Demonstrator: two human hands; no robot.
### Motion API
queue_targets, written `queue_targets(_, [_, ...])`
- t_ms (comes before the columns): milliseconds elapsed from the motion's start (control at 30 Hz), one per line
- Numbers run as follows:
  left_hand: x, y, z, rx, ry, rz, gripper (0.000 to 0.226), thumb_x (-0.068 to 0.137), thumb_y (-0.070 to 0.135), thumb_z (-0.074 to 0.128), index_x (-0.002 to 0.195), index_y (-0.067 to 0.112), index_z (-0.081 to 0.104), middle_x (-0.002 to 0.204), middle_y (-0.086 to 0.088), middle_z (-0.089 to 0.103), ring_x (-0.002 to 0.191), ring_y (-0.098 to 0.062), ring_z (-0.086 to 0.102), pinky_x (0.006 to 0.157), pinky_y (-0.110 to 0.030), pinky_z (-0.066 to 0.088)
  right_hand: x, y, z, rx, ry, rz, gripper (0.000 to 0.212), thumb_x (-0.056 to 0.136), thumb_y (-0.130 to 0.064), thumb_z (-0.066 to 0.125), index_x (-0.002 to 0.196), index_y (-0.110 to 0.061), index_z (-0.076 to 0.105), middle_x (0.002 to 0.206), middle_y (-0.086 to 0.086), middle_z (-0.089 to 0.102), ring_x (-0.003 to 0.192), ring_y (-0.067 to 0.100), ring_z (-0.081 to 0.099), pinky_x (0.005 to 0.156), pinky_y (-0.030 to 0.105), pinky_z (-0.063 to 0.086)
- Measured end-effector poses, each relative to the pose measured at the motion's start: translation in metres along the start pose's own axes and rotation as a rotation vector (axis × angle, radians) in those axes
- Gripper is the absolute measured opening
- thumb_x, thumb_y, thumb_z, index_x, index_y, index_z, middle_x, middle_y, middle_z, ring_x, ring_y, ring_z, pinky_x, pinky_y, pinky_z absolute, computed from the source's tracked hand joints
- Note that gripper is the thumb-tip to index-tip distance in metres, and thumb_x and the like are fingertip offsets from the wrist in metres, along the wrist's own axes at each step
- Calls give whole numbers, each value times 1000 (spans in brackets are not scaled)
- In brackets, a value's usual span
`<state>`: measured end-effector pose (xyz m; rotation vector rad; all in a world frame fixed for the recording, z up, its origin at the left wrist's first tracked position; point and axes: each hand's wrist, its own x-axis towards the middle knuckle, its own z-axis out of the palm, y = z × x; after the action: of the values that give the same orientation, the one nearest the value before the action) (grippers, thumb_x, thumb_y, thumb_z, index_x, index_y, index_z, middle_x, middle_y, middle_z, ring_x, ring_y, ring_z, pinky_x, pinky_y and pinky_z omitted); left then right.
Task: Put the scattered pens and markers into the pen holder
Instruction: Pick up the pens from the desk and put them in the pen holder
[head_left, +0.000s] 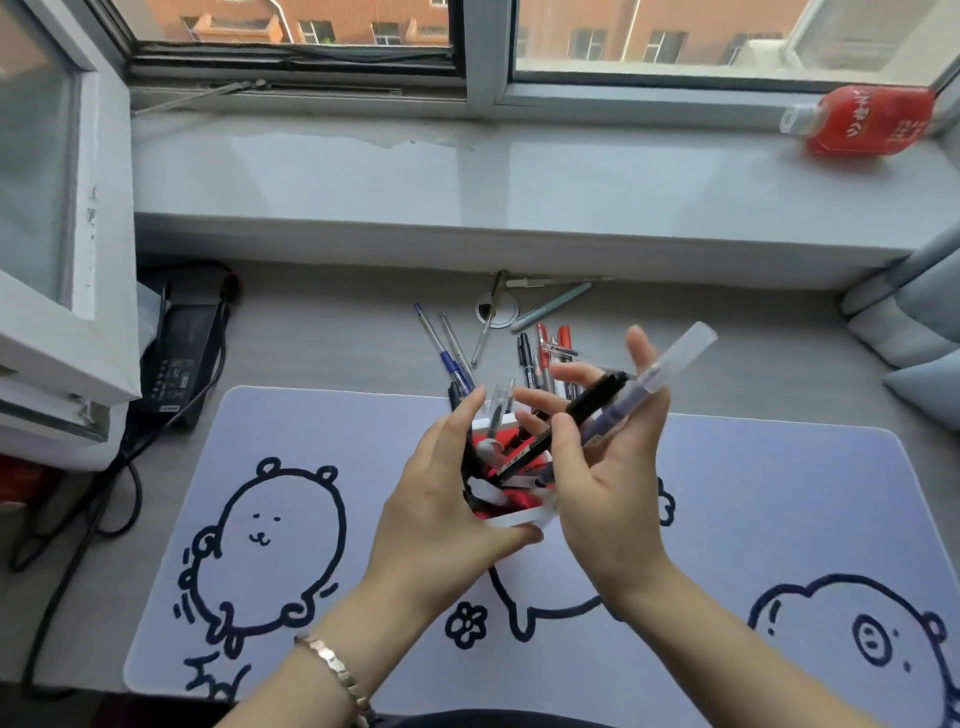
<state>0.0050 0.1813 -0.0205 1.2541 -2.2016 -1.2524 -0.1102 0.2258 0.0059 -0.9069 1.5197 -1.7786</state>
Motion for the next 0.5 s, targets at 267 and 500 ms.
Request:
queue_targets(267, [-7, 5, 5, 64, -19, 56, 104, 55, 34, 83, 114, 70, 5, 106, 37, 34, 111, 2, 39, 81, -10, 37, -7, 10, -16, -86, 203, 132, 46, 80, 6, 61, 97, -35, 53, 118, 6, 55, 103, 10, 63, 85, 19, 53])
queue_targets(500, [-12, 5, 13, 125, -36, 63, 108, 55, 38, 82, 133, 53, 9, 130, 21, 40, 117, -4, 43, 87, -22, 46, -3, -2, -8, 224, 295, 109, 13, 95, -18, 38, 94, -27, 46, 79, -9, 68, 86, 11, 68, 88, 35, 51])
